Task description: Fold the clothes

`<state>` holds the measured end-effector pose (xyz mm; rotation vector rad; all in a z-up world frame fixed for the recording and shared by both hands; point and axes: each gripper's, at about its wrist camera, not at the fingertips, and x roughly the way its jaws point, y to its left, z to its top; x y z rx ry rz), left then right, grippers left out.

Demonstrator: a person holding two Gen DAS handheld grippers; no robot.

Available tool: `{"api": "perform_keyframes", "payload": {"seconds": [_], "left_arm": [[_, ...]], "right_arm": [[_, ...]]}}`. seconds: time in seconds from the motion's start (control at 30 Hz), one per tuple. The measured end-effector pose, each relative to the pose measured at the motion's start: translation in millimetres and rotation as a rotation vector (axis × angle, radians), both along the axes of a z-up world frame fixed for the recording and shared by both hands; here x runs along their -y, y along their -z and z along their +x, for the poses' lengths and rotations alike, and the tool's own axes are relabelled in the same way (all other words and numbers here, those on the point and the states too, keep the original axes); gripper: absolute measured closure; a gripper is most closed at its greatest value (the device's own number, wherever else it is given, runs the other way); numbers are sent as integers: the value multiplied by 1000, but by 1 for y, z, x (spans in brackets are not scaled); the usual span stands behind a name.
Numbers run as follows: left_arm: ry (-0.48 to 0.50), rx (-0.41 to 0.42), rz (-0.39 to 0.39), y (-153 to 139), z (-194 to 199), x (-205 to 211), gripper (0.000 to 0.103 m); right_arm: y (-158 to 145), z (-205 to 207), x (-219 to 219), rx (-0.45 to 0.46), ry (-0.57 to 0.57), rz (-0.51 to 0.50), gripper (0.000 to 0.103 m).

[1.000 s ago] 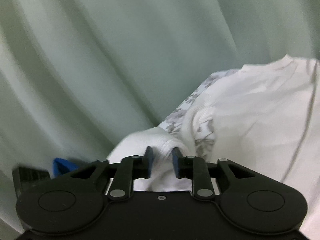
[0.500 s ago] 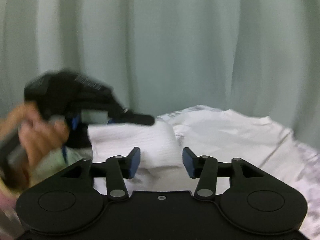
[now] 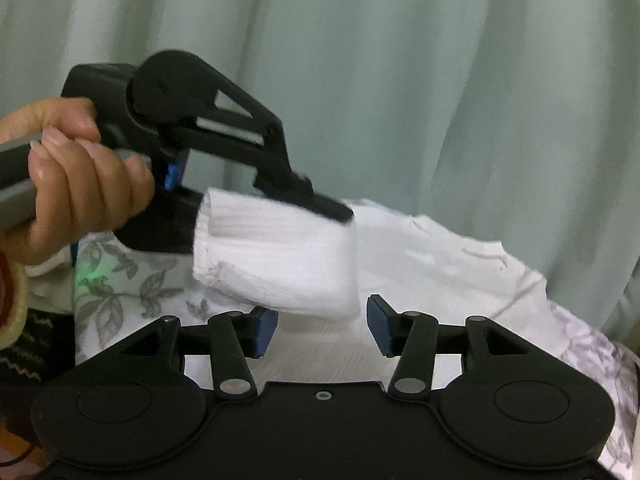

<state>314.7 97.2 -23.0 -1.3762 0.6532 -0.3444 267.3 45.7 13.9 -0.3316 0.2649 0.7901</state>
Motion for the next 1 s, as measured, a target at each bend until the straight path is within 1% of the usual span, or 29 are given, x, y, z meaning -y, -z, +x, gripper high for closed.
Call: {"api": "perform_keyframes", "payload": {"seconds": [0.07, 0.13, 0.17, 0.23, 0.27, 0.3, 0.43, 0.53, 0.57, 0.63, 0.67, 0.7, 0.73, 0.77, 0.83, 0.9, 1.0], "left_arm": [[2, 4, 12, -1, 1, 0, 99], [1, 7, 20, -2, 0, -2, 99], [3, 9, 25, -3, -1, -4, 99], [6, 8, 34, -5, -3, -6, 99], [6, 9, 43, -6, -4, -8, 99], [4, 12, 56, -8, -5, -9, 99], [5, 60, 103, -17, -15, -17, 98], [-8, 133, 172, -31, -29, -22, 88], [-17, 159, 208, -36, -35, -23, 83], [-34, 201, 285, -43, -46, -24, 81], [-44, 218, 325, -46, -51, -23, 78], [-52, 235, 367, -48, -56, -22, 70], [-59, 250, 415, -49, -61, -21, 65], [-67, 264, 464, -50, -66, -20, 62], [-79, 281, 563, -48, -74, -15, 60], [-79, 283, 628, -43, -79, -11, 56], [-56, 285, 704, -37, -84, -1, 52]], "right_arm": [[1, 2, 0, 6, -10, 14, 57], [2, 4, -1, 1, -17, 31, 58], [2, 5, 0, -6, -25, 45, 61], [3, 8, 0, -21, -32, 66, 73], [3, 10, 0, -30, -33, 72, 86], [2, 11, 0, -41, -35, 81, 94], [-2, 18, 8, -112, -27, 146, 94], [-7, 28, 19, -166, 17, 217, 94], [-10, 32, 24, -192, 31, 248, 94], [-13, 41, 34, -247, 53, 318, 94], [-16, 44, 38, -261, 60, 347, 94], [-19, 47, 42, -275, 66, 376, 94], [-22, 49, 45, -287, 72, 403, 94], [-26, 49, 45, -290, 76, 421, 94], [-35, 48, 48, -287, 80, 452, 94], [-46, 47, 51, -275, 84, 477, 94], [-59, 43, 55, -247, 89, 512, 94]]}}
